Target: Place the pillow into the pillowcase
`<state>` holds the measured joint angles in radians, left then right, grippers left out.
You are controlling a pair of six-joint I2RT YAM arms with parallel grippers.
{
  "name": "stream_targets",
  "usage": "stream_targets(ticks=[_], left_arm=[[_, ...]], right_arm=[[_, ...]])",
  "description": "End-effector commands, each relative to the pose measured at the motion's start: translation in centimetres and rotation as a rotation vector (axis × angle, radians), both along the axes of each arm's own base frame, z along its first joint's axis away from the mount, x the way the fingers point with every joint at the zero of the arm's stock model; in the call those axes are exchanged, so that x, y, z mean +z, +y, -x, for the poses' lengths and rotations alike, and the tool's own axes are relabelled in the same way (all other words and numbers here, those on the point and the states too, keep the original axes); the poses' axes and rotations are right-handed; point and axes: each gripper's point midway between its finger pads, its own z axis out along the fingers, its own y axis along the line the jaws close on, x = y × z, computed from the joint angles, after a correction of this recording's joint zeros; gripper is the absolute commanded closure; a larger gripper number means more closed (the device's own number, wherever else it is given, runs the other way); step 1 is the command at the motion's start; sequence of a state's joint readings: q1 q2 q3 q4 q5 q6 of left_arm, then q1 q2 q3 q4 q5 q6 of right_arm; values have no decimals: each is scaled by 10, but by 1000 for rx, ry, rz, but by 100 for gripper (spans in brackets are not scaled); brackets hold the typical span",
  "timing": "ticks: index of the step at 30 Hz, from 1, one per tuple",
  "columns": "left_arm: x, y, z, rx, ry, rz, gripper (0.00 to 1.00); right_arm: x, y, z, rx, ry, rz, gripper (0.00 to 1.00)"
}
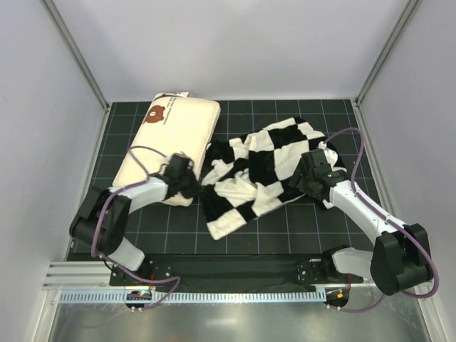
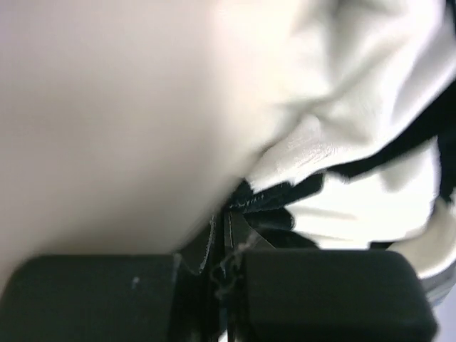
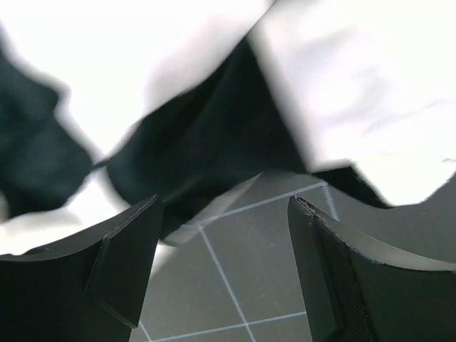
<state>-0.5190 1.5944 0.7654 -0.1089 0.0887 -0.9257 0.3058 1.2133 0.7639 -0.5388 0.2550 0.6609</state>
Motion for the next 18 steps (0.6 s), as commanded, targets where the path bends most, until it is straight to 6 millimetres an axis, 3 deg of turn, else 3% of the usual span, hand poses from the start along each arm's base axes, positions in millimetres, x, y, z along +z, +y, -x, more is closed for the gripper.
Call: stream_targets(ticks=[1,2,3,4,6,10,14,18], left_arm=[[9,74,-10,162,-6,-31,100],[22,86,-10,191,-38,-33,100],[22,105,-11,246,-44,-56,100],[36,111,-12,267,-90,-54,100],[42,123,-9,302,-102,-75,100],[50,123,-10,271,-106,-79,100],[42,113,-3,204,-71,-59,98],[36,108,7,168,-50,-43,92]], right_arm=[[12,-13,-12,-92,-66,-13,21],[11,-28,-9,-194,-57,7,14],[12,-31,-8,-211,-59,11,14],[10,-32,-9,-217,-70,7,14],[9,-33,-9,-232,-81,-6,14],[1,-29,-9,-223,-71,-27,14],[-9,-29,-9,-228,-43,-18,16],[-21,-36,-6,-266,-7,-6,24]])
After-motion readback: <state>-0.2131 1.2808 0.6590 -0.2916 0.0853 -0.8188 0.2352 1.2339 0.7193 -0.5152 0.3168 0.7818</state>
